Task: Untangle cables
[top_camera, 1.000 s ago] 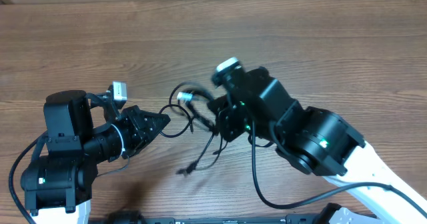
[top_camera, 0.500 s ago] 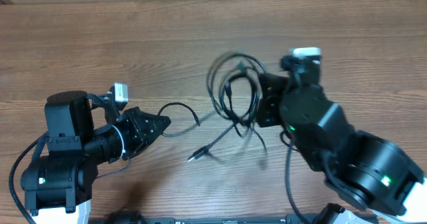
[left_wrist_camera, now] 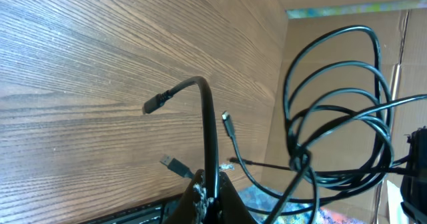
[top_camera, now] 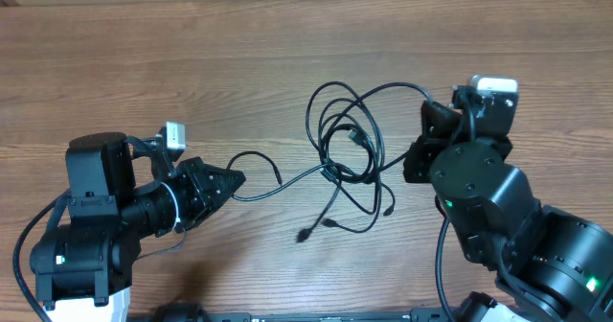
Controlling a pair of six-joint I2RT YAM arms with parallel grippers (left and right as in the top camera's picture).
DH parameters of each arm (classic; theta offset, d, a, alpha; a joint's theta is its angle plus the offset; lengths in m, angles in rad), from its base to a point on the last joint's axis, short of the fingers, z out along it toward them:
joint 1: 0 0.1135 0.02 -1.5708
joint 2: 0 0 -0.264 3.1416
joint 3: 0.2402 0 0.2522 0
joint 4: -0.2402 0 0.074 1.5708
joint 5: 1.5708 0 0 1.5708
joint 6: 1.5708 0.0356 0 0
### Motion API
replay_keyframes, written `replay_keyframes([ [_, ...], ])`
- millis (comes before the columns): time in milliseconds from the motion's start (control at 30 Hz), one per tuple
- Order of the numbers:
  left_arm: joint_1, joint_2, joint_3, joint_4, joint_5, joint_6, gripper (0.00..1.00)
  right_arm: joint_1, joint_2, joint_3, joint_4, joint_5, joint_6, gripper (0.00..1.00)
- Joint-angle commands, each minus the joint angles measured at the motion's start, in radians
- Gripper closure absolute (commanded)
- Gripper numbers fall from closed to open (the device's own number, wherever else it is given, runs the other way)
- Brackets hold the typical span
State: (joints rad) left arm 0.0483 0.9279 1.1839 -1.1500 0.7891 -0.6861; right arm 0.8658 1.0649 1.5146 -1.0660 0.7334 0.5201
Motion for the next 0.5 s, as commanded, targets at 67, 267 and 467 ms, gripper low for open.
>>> replay_keyframes([
  [67, 0.004, 0.001, 0.001, -0.005, -0.014, 0.036, 0.96, -0.003, -0.018, 0.036, -0.011, 0.278, 0.003, 0.96],
  [267, 0.004, 0.001, 0.001, -0.005, -0.023, 0.037, 0.96, -0.003, -0.026, 0.036, -0.050, 0.472, 0.003, 0.96],
  [467, 0.004, 0.001, 0.001, -0.007, -0.034, 0.037, 0.96, -0.003, -0.040, 0.036, -0.059, 0.726, 0.003, 0.96],
])
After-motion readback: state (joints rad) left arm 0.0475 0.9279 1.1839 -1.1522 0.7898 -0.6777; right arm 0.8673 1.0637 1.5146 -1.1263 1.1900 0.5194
